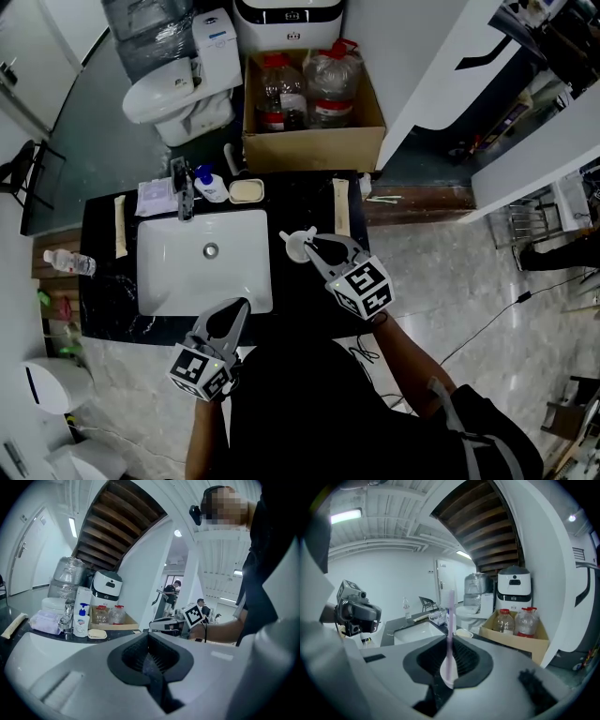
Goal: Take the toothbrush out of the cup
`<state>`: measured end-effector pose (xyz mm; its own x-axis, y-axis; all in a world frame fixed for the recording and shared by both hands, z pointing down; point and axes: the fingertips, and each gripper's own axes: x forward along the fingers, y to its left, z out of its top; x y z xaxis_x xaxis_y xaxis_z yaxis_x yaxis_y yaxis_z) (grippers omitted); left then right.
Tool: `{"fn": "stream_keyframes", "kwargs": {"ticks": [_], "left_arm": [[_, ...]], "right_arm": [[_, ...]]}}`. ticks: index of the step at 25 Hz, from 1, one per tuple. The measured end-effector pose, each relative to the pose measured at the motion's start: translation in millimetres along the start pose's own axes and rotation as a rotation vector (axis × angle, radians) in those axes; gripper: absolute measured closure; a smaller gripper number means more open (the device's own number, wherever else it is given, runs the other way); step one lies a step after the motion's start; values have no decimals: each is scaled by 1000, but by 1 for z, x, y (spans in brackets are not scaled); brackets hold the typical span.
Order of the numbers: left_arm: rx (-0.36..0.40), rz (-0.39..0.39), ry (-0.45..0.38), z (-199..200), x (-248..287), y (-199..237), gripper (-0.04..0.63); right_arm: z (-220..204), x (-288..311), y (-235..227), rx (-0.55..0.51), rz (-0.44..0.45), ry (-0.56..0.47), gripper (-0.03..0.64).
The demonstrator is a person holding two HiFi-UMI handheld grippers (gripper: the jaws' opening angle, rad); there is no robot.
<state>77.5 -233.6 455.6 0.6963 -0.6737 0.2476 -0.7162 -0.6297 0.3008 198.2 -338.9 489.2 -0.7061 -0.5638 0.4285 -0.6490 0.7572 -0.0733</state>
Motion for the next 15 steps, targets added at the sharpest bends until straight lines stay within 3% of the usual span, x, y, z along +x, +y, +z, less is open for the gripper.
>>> {"fn": "stream_keyframes", "kwargs": {"ticks": [15], "left_arm": [[14, -78, -3, 3, 11, -2, 586]], "right_arm": [[0, -35, 14, 6, -37, -33, 571]]}}
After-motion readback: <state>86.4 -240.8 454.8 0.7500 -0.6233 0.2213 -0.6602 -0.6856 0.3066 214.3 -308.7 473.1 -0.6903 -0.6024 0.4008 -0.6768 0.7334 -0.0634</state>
